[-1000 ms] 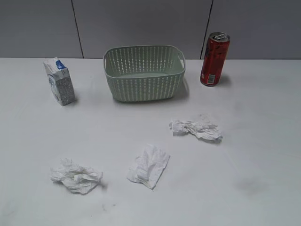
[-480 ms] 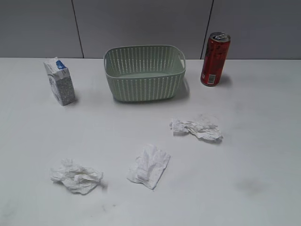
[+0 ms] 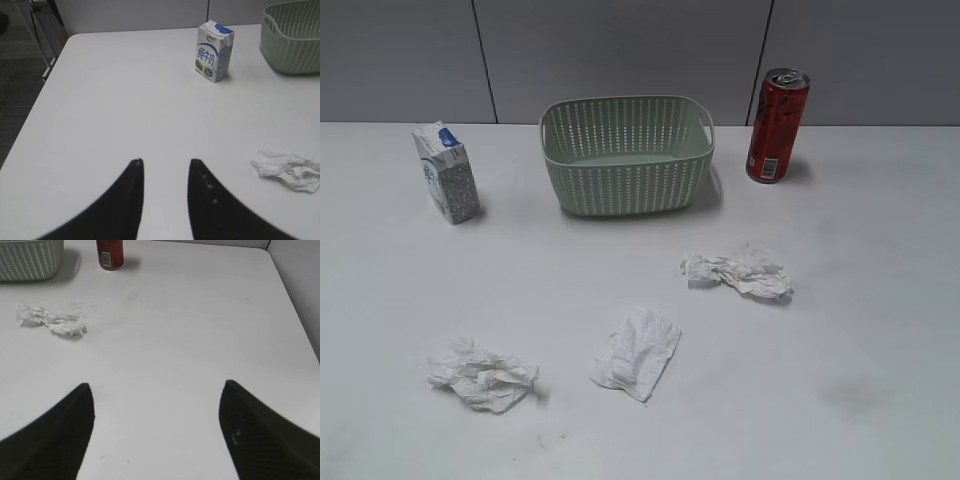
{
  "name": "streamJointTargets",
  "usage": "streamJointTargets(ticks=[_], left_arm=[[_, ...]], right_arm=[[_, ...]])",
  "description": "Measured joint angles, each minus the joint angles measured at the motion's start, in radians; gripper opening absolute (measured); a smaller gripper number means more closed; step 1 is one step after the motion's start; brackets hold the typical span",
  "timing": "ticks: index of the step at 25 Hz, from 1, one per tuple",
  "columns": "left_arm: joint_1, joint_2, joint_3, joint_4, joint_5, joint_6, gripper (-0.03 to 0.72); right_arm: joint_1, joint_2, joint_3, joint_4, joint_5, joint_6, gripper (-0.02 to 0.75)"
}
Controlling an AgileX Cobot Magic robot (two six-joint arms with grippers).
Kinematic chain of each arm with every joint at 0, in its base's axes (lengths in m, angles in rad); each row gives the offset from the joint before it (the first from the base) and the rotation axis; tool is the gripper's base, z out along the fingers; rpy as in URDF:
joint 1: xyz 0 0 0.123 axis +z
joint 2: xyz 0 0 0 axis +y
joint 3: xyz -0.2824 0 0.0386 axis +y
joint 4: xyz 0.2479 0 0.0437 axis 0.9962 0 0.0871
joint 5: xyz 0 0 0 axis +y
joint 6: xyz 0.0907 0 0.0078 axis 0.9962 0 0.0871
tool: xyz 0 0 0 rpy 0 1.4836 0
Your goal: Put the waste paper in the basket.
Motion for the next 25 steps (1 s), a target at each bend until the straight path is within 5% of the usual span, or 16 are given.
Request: streamJointTargets(ticks=[8, 14, 16, 25], left_arm=[[0.000, 0.000, 0.000, -0.005, 0.000, 0.000, 0.253], [0.000, 0.000, 0.000, -0.021, -0.001, 0.000, 0.558], [0.000, 0.000, 0.000, -0.032, -0.001, 0.000, 0.608], [0.000, 0.000, 0.000, -0.049, -0.001, 0.000, 0.600]], right_arm=[[0.000, 0.000, 0.000, 0.000, 0.000, 0.000, 0.588], [0.000, 0.040, 0.000, 0.000, -0.001, -0.002, 0.588], [0.000, 0.083, -0.008, 0.000, -0.010, -0.005, 0.588], [0.000, 0.379, -0.055, 0.031, -0.098, -0.036, 0.588]])
